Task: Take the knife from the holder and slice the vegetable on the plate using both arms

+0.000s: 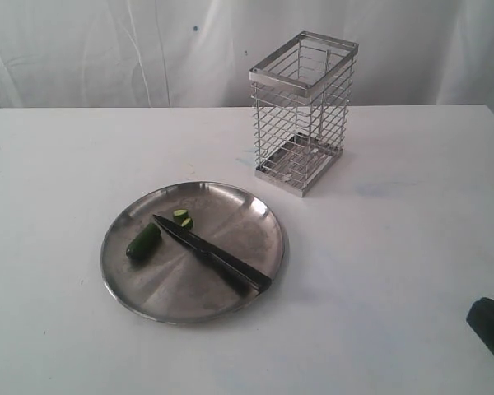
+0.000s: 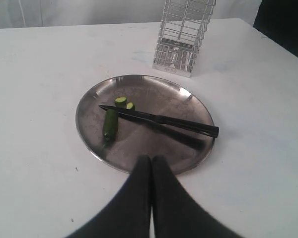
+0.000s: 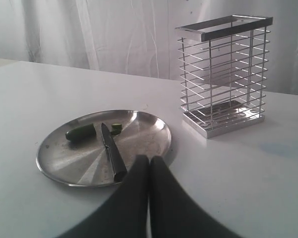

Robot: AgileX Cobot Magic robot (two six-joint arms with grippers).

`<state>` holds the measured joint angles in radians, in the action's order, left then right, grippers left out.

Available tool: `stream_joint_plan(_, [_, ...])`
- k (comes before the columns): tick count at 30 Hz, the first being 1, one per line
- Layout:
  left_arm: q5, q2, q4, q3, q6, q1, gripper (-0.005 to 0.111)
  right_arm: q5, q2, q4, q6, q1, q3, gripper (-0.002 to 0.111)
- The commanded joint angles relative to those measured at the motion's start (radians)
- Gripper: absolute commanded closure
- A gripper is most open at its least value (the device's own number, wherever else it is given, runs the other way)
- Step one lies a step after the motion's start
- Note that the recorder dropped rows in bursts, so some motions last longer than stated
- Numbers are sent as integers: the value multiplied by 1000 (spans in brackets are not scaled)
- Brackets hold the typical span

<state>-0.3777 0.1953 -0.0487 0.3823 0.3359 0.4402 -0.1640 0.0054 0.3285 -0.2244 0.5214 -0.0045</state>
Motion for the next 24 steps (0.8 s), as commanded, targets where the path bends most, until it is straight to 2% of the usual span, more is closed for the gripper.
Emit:
stream_joint_plan(1, [5,-9,3,-4,2,0,107,-4,-5,-6,-8,-5,5,108])
stream_joint_plan(18, [12,-9,5,-7,2,0,107,-4,-5,-6,-8,-5,5,108])
stream_joint_plan(24, [130,-48,3,-122,-13,0,107,-4,-5,-6,-8,-5,5,108])
